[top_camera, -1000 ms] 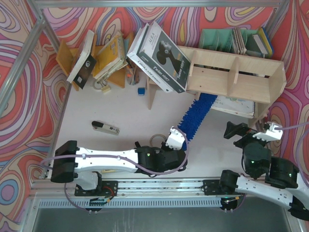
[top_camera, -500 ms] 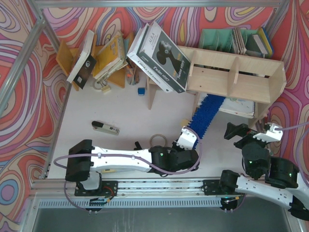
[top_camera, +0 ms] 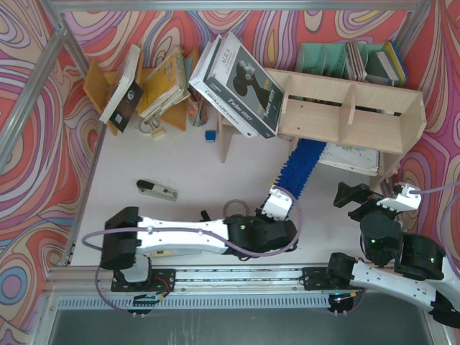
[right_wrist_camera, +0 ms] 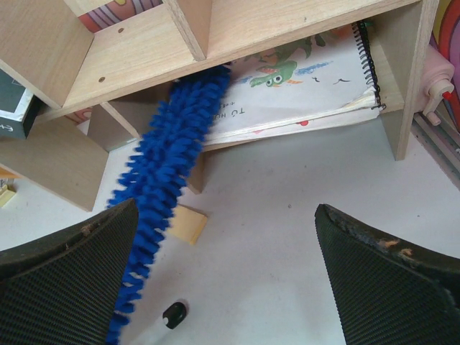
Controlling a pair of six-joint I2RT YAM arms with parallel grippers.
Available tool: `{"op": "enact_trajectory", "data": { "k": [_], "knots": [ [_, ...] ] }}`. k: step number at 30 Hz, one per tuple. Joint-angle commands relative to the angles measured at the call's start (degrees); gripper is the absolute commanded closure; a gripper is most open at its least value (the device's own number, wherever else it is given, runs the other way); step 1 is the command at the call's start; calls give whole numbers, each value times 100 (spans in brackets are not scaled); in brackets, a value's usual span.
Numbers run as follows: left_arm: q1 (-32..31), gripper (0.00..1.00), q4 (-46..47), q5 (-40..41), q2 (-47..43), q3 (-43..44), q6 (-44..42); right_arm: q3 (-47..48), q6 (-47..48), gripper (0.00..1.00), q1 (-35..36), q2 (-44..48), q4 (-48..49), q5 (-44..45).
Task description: Dust the bookshelf with a duster
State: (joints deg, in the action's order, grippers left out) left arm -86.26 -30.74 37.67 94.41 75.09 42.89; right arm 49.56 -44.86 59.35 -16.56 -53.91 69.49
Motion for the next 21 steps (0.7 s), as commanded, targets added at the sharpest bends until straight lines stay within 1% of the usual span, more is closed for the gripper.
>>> {"op": "enact_trajectory", "data": {
  "k": [1, 5, 8, 11, 14, 17, 21],
  "knots": [
    [61, 100, 284, -392, 707, 706, -457, 66, -47, 1, 33, 52, -68, 152],
    [29, 100, 493, -847, 1077, 1121, -755, 58, -49, 1, 37, 99, -63, 148],
    [-90, 100, 624, -858, 1172, 1337, -1050, 58, -49, 1, 33, 109, -58, 157],
    [-162, 100, 935, -932, 1160, 1349, -1304, 55, -48, 1, 33, 85, -58, 161],
    [-161, 100, 1217, -1002, 1151, 1264, -1360, 54, -49, 1, 33, 91, -58, 170],
    [-71, 100, 1279, -842, 1033, 1037, -1100, 54, -65, 1, 37, 99, -74, 177],
    [-67, 100, 1355, -197, 624, 551, -792, 54, -67, 1, 33, 99, -69, 169]
  ]
}}
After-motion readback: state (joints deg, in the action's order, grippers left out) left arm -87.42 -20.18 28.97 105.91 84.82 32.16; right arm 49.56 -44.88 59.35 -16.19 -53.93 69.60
